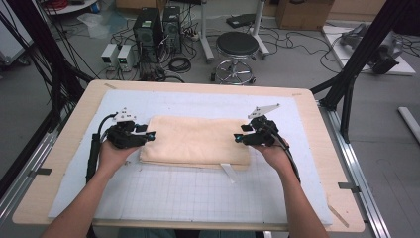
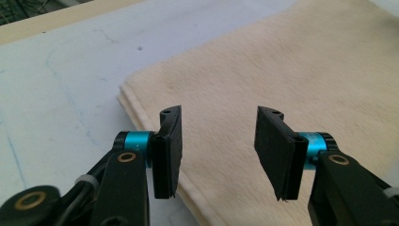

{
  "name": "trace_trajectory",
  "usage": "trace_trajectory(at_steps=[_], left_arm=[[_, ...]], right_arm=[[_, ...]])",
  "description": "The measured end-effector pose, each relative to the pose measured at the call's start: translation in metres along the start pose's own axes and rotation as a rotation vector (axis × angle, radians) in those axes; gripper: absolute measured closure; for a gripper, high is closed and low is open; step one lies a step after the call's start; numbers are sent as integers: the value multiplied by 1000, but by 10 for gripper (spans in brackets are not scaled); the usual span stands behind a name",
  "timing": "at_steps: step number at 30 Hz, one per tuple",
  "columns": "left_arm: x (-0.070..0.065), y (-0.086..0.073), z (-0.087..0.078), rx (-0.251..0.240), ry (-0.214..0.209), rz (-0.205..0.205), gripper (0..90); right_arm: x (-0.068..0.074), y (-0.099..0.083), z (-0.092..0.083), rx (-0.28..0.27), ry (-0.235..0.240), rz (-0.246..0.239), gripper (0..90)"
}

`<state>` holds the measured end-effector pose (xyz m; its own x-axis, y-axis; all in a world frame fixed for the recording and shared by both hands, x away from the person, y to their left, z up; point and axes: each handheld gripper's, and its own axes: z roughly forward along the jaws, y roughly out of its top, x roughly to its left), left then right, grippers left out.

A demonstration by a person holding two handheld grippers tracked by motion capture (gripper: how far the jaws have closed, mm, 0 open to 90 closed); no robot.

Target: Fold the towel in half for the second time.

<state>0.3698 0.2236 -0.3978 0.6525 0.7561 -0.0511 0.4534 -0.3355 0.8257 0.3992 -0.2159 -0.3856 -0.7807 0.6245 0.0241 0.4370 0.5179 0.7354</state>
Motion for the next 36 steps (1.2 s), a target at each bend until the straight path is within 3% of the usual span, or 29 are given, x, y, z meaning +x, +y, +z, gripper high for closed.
trace_trajectory(at_steps=[5,8,10,19,24,36], left_arm=[[-9,-11,-2,-6,-17,7,506],[-11,-16,0,30,-38,11,482],[-15,-18,0,29,-40,20,487],[-20,-31,4,76,-38,26,524],[-20,-38,7,108,-41,20,527],[-24,-36,-4,36,-44,16,449]], right_arm=[[5,-10,0,-7,2,2,474],[8,-16,2,-11,6,7,454],[10,-19,5,20,13,9,419],[24,-17,14,78,15,-30,412],[27,-16,16,85,6,-35,414],[32,-14,5,65,-3,-12,358]])
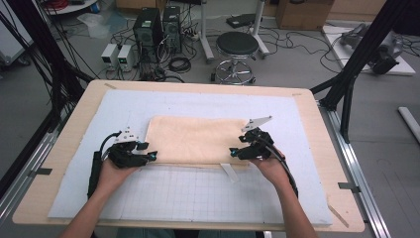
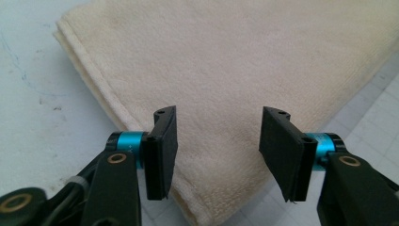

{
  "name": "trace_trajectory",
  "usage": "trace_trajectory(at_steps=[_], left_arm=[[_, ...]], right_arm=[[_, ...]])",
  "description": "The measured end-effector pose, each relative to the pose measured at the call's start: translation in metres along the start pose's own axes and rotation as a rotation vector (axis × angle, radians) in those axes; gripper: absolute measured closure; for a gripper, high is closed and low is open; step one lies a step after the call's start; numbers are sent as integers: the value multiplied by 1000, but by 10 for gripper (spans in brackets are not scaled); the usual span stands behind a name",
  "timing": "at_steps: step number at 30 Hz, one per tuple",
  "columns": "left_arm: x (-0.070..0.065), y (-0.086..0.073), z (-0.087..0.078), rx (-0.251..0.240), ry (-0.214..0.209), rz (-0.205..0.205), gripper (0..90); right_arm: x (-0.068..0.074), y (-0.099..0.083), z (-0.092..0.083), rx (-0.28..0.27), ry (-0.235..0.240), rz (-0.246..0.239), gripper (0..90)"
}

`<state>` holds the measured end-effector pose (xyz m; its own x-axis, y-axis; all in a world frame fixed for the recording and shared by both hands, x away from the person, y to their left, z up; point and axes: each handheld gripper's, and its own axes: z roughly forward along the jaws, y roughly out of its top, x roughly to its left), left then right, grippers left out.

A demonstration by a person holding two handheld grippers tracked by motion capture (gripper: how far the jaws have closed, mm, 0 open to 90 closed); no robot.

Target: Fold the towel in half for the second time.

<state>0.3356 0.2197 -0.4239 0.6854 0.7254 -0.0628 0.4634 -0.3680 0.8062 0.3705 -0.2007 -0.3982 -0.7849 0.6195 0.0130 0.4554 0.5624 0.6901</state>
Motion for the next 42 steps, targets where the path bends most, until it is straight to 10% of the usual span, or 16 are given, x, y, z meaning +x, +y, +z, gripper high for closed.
trace_trajectory(at_steps=[19,42], left_arm=[[-12,-7,-29,-87,4,-22,135],[-15,-17,-37,-88,-1,-21,99]], right_arm=[[7,-21,-14,-103,-10,52,173],[17,-42,-19,-134,-21,53,127]])
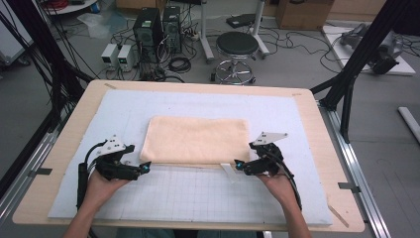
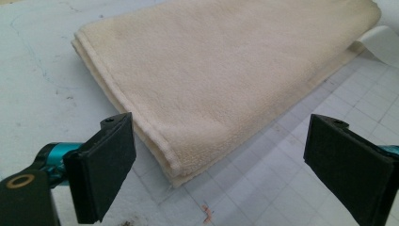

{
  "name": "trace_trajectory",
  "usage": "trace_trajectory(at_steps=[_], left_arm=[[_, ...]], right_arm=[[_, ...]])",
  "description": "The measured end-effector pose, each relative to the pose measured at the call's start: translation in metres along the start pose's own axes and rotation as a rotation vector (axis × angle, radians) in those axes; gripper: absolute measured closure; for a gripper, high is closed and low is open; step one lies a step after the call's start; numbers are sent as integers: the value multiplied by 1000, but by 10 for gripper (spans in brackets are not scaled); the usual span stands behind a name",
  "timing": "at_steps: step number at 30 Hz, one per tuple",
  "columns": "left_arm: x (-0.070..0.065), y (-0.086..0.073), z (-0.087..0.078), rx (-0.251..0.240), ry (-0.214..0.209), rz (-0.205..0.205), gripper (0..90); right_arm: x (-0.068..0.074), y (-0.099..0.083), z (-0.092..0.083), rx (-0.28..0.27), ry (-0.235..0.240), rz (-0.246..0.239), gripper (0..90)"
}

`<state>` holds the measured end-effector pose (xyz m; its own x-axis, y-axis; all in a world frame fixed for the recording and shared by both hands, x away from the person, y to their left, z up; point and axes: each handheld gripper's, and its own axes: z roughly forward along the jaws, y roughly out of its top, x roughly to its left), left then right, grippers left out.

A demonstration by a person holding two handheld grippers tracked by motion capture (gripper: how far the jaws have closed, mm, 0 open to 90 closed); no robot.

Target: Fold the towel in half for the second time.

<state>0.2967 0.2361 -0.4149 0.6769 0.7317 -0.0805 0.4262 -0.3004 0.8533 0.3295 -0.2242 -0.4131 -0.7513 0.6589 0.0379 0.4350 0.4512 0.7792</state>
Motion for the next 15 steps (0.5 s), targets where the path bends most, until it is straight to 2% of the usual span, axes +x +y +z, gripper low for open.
trace_trajectory(at_steps=[7,15], left_arm=[[-2,-2,-3,3,-5,18,96],[-5,-7,-9,3,-10,11,94]], right_arm=[[3,-7,-6,-10,-2,3,125],[5,-14,-14,-35,-7,12,124]])
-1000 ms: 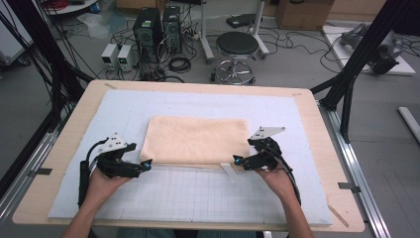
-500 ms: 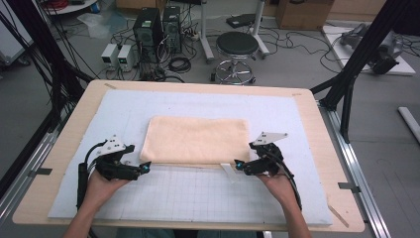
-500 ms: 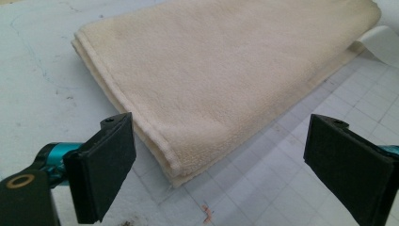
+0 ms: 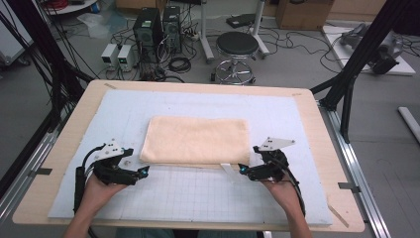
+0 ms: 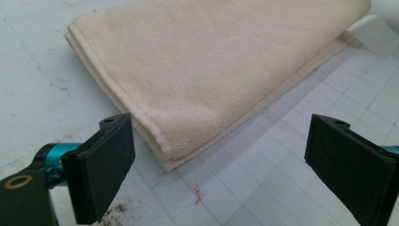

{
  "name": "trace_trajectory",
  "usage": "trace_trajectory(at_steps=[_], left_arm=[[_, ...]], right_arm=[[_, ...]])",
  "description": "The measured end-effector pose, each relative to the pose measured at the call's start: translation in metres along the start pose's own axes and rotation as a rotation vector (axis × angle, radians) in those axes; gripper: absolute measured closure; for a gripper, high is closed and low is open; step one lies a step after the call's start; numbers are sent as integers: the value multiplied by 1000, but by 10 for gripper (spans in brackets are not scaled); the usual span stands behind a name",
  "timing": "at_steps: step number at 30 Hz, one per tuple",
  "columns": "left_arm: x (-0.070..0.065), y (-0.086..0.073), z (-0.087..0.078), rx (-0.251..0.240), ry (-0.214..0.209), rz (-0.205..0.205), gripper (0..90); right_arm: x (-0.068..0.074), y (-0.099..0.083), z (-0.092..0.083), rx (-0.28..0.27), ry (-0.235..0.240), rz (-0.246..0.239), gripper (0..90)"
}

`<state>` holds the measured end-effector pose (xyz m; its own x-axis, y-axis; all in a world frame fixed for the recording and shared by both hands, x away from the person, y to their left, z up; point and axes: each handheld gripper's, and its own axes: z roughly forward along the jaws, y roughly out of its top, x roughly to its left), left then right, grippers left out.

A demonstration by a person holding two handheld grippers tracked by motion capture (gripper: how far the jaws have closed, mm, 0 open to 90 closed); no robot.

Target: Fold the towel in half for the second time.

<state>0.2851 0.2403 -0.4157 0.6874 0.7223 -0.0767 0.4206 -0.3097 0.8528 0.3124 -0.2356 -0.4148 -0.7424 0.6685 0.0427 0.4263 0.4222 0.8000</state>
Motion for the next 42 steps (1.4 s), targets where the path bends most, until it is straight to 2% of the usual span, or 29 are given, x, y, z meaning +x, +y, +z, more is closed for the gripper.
trace_trajectory(at_steps=[17,42], left_arm=[[-7,-7,-16,-25,4,-7,92],[-12,-16,-34,-38,24,-6,89]], right_arm=[[8,-9,-12,-18,-2,-16,123],[14,-30,-37,-30,-21,4,121]])
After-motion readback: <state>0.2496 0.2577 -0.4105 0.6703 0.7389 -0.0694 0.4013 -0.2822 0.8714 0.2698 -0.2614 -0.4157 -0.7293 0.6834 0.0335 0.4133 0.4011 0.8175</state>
